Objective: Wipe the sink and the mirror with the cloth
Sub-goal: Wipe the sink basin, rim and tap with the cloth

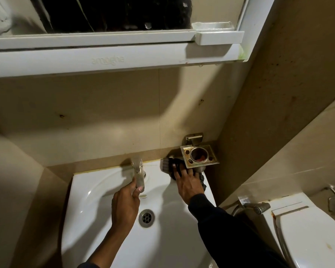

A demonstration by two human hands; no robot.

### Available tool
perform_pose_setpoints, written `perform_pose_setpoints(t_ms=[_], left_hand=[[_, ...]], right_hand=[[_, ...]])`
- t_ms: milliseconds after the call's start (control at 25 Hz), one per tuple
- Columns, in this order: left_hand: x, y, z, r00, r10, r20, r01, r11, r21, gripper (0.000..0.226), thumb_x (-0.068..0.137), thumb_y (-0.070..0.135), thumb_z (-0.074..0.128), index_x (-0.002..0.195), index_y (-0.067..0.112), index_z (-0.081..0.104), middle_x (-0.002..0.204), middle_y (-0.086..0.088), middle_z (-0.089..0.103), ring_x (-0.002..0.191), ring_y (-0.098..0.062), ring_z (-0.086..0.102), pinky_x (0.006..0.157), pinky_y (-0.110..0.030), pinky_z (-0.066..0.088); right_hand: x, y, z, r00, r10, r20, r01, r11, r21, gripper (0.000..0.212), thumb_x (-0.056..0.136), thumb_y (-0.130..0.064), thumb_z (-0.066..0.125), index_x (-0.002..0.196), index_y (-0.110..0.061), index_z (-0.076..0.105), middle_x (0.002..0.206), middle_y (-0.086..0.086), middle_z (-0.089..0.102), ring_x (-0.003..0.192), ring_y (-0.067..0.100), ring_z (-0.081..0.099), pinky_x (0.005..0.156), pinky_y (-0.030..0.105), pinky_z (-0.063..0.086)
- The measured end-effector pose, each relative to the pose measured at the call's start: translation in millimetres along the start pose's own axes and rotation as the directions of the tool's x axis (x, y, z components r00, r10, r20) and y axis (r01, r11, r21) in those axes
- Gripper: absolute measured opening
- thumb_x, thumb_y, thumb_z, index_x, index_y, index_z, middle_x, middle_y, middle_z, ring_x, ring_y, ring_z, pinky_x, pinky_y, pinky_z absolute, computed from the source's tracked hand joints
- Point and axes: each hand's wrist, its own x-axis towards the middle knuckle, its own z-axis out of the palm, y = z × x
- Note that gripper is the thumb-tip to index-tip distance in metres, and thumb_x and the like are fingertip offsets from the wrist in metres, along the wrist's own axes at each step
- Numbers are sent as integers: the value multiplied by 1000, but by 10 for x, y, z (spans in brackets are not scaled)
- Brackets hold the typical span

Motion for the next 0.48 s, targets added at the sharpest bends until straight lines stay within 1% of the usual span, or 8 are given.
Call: perform_pose_setpoints(t_ms=[120,200,280,360,480], left_hand=[[-7,12,2,1000,21,0,-21,1000,20,35,92,20,57,127,27,60,101,-7,75,96,-32,68,67,-26,41],[8,8,-9,1000,30,3,-30,999,30,36,92,20,57,127,26,60,103,-7,75,99,-33,67,68,-26,40],[4,2,-11,999,40,9,-40,999,17,36,93,20,56,128,27,59,99,-6,76,95,-32,67,67,-26,40],[4,7,-10,999,36,9,-37,999,16,36,94,20,54,129,27,58,94,-8,76,91,-33,67,66,-27,39],[1,11,-4,999,40,8,-40,998,52,35,95,20,51,129,26,58,90,-11,74,91,-36,65,65,-27,37]], right_hand=[[-103,21,13,999,47,19,-47,999,-5,63,100,-14,35,155,-14,5,149,20,28,132,47,31,111,59,28],[-217,113,26,995,82,64,-81,997,-7,66,100,-13,37,155,-15,1,154,19,19,138,51,21,115,60,21],[-384,284,71,985,109,136,-112,994,15,72,99,-12,40,156,-20,-3,159,16,9,143,48,13,116,58,18],[-563,425,106,969,137,205,-161,982,102,75,97,-13,43,156,-26,-1,161,11,4,143,43,15,116,54,23],[-861,467,144,972,127,195,-163,970,180,73,94,-9,43,155,-28,10,161,9,7,136,36,30,112,48,35]])
